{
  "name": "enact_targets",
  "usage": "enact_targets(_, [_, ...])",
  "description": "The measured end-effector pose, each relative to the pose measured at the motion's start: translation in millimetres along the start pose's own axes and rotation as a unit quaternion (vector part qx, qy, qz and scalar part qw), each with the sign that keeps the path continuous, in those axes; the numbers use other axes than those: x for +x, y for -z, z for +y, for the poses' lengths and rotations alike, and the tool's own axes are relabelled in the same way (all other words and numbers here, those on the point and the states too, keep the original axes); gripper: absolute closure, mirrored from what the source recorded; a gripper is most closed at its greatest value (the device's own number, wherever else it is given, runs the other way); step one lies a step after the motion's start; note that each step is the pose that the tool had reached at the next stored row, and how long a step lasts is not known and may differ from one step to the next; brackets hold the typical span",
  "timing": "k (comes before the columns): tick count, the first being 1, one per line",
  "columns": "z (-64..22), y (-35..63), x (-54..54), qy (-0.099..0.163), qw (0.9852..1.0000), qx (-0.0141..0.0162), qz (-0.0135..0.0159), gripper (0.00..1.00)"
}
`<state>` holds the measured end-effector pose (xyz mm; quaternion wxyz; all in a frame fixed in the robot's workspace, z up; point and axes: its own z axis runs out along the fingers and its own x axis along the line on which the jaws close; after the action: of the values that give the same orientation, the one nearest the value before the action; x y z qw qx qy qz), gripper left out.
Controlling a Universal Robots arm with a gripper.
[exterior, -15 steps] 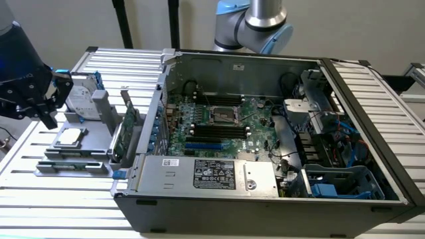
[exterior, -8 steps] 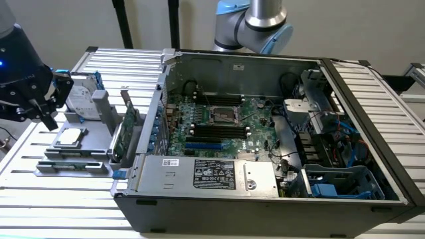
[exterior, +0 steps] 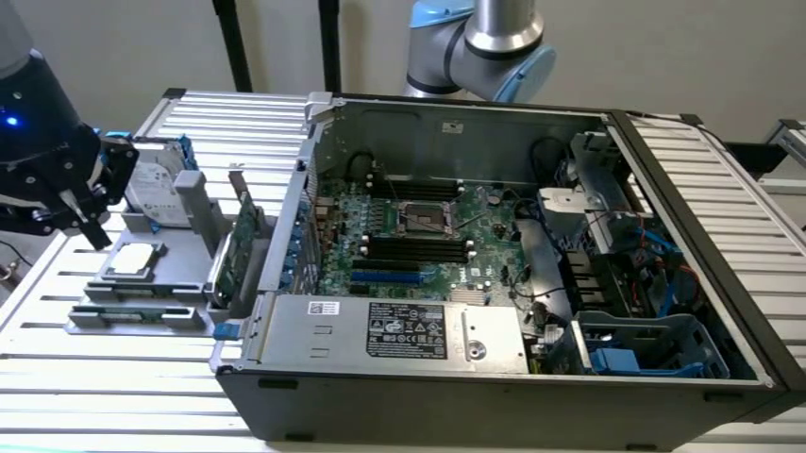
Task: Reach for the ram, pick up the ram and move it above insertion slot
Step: 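Pick up the ram and move it above insertion slot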
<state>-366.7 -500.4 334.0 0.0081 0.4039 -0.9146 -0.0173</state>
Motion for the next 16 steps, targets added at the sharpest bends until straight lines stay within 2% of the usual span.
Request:
enact_targets(4, [-0.1,-1.9,0.0,0.036,0.9994,0.0000,0.0014,0.89])
enact_targets(8, [-0.1,-4.0,0.0,0.073,0.9974,0.0001,0.0027,0.89])
enact_targets(12, [-0.2,-5.9,0.0,0.109,0.9940,0.0001,0.0041,0.89])
enact_targets(16, [-0.3,-7.7,0.0,0.145,0.9894,0.0001,0.0055,0.89])
